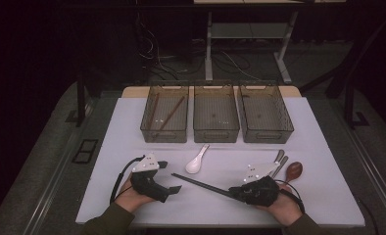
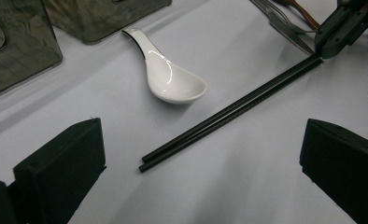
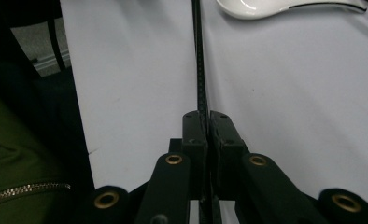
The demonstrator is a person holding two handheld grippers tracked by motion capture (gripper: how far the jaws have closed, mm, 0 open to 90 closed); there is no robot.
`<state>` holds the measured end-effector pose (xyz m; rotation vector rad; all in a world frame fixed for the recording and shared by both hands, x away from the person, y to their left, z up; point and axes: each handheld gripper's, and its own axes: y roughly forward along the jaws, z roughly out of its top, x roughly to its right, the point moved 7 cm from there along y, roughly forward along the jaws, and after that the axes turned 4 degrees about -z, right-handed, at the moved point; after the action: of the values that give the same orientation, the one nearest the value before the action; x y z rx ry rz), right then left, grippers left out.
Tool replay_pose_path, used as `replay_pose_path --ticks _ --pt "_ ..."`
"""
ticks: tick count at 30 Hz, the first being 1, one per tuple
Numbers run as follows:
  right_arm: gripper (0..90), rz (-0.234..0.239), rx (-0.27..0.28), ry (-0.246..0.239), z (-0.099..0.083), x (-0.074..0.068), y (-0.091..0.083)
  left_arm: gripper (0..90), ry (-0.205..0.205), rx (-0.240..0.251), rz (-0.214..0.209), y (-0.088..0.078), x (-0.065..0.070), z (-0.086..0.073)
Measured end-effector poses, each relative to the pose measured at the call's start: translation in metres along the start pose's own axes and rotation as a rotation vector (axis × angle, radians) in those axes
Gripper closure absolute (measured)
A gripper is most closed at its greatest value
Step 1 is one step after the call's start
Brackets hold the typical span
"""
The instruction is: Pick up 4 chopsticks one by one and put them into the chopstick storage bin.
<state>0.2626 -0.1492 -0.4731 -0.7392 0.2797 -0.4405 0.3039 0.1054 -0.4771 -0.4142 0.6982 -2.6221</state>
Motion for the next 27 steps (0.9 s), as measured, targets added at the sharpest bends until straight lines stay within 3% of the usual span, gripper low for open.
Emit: replay_pose_path --ticks 20,27 --pt "85.4 0.073 0.168 0.039 0.016 0.006 -0.031 0.0 -0.001 0.005 0.003 -0.002 -0.001 0.000" --pt "85.4 0.064 0.207 0.048 0.021 0.011 -0.040 0.0 -0.006 0.007 0.005 -0.002 -0.002 0.000"
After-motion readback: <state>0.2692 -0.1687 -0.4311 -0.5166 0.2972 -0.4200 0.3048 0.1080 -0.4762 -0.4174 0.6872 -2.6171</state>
